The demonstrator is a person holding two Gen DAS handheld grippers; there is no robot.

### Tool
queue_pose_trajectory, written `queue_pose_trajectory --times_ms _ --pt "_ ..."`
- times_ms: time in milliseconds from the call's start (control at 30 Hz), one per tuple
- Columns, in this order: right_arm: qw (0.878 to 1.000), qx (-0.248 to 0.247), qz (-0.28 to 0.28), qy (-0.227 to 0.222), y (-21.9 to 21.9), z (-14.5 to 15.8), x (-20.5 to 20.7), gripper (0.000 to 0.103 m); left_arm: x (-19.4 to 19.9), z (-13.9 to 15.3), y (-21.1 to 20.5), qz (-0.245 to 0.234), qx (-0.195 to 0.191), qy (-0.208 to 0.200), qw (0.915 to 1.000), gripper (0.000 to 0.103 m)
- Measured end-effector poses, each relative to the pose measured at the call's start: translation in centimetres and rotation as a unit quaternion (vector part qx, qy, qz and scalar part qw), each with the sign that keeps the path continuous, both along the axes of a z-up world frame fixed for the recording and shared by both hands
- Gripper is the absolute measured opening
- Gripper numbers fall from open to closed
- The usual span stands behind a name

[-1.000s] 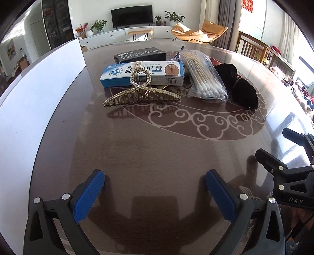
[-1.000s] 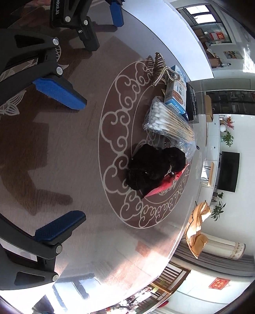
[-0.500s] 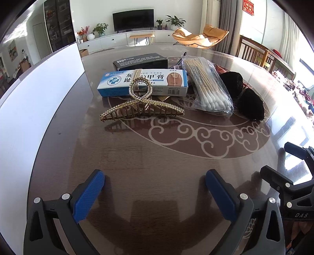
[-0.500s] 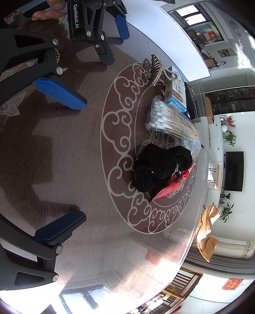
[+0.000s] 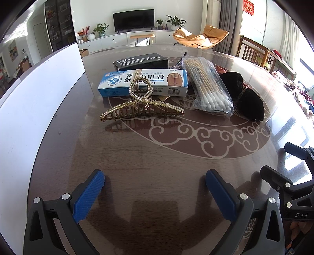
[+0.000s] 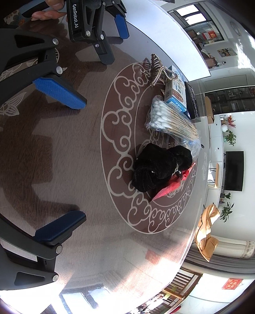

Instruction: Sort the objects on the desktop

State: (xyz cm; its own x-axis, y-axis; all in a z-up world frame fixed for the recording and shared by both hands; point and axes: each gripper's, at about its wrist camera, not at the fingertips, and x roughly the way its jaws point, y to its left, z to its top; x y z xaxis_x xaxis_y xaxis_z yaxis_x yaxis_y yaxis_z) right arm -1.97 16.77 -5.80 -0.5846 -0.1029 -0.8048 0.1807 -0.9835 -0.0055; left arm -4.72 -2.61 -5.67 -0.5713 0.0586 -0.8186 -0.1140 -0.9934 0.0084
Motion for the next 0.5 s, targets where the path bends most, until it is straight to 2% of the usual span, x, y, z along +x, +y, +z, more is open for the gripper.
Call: queue_pose_trajectory --times_ms 500 --pt "1.0 0.0 0.0 0.0 0.05 -0.06 0.09 0.103 -0.08 -0.01 -0.09 0.0 0.0 0.0 1.0 0.103"
